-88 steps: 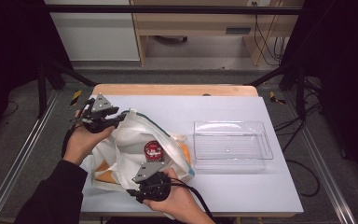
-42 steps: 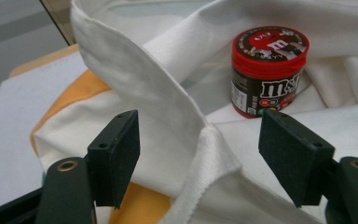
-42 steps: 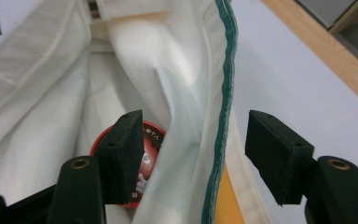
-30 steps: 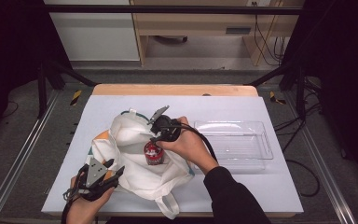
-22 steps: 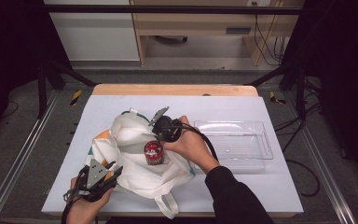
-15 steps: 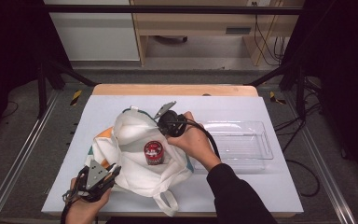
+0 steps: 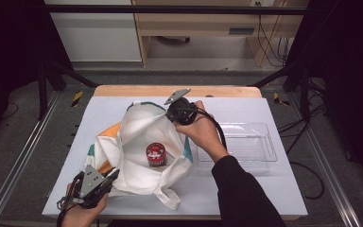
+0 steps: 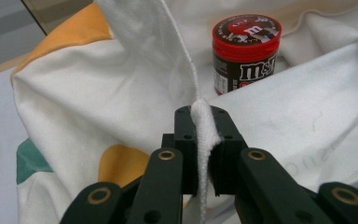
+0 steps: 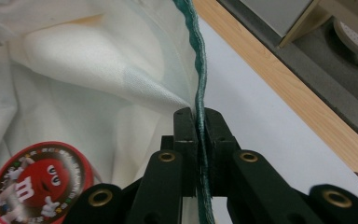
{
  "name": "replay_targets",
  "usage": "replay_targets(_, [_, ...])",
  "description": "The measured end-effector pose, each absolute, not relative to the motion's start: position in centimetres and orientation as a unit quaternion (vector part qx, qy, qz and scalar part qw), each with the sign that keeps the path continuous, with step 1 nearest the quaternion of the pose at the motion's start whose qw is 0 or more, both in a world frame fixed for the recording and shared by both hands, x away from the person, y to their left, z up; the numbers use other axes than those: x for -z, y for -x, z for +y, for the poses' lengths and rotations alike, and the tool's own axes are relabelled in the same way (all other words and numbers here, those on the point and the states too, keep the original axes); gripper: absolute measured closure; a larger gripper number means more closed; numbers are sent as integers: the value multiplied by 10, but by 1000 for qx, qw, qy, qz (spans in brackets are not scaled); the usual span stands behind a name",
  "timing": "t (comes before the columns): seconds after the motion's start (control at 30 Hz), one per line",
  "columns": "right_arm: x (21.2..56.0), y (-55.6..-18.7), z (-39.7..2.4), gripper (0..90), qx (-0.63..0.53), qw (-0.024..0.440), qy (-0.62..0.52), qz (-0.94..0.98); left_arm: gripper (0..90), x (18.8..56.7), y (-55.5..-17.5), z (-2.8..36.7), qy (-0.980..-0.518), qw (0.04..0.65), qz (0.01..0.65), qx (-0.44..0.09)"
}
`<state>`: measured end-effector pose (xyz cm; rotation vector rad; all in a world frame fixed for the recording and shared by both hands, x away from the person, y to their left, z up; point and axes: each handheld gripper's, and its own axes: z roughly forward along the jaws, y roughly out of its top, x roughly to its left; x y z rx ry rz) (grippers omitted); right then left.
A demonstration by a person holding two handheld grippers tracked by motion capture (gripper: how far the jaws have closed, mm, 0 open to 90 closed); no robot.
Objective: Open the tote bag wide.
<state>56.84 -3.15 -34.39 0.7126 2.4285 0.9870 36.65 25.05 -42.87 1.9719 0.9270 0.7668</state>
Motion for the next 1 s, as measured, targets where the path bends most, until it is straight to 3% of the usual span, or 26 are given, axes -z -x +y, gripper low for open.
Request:
replay_targets(0.67, [392, -591, -35, 835, -297, 182, -282, 894, 833, 446, -365, 255, -802, 374, 369, -285])
replay_targets(0.73, [390, -589, -36, 786, -301, 186, -283, 892, 833, 447, -366, 255, -802, 374, 367, -286])
replay_targets(0.77, [386, -588, -36, 715, -307, 189, -286, 888, 832, 447, -367, 256, -801, 378, 367, -285])
replay_targets(0.8, [386, -588, -36, 715, -307, 189, -286, 888, 831, 447, -367, 256, -801, 378, 367, -285])
replay_targets(0.9, [375, -579, -38, 572, -327, 183, -293, 880, 829, 448, -367, 256, -797, 383, 370, -286])
replay_targets(1.0, [370, -572, -39, 525, -327, 184, -286, 882, 826, 448, -368, 256, -796, 383, 370, -288])
